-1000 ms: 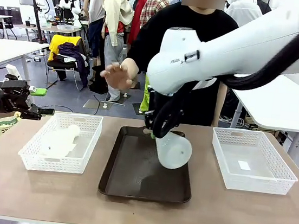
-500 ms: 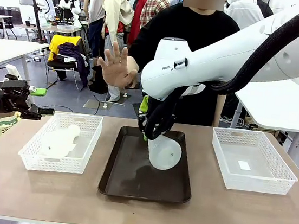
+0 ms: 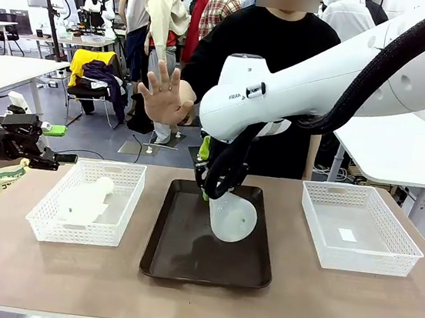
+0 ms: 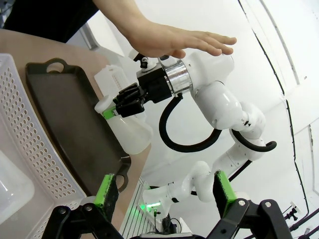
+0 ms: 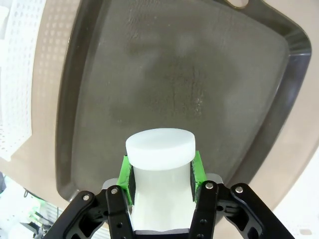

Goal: Prepare the laboratory tools.
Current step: While moving the picked Big flask to the Handle tray indicated by the person, stop as directed by the person, then place the picked Big flask upright in the Handle tray as instructed by the person.

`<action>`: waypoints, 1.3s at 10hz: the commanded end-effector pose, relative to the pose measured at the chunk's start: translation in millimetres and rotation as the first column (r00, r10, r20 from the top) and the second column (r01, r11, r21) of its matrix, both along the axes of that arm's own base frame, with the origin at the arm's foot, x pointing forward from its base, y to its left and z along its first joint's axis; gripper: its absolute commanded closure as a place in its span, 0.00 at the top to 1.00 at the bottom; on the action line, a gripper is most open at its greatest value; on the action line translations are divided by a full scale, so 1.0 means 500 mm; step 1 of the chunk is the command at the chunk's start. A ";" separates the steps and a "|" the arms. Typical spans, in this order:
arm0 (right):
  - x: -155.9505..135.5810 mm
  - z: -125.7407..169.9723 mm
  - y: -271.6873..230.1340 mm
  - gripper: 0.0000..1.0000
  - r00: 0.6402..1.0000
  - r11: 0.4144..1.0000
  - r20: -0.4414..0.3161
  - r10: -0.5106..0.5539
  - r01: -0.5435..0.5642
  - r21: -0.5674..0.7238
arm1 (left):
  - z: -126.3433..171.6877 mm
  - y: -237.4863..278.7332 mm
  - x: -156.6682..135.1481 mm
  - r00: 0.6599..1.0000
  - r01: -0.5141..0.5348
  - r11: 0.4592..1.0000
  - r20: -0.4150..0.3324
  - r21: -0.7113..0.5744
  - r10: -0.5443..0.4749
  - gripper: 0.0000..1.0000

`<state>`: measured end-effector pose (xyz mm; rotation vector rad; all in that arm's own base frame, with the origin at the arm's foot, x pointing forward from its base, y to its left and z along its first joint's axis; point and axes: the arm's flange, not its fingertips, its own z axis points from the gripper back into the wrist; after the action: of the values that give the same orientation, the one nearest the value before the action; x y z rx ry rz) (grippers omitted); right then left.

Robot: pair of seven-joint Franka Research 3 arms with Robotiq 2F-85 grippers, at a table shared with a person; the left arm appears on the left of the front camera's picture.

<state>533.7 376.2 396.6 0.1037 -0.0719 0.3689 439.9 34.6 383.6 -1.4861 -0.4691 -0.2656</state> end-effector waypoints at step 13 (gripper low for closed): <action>0.002 -0.001 -0.003 0.00 1.000 1.000 0.004 0.005 -0.005 -0.005 | 0.000 0.002 -0.001 1.000 -0.002 1.000 0.018 0.001 0.002 1.00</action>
<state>534.2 375.5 396.4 0.1021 -0.0723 0.3676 439.9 34.6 383.6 -1.4862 -0.4690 -0.2656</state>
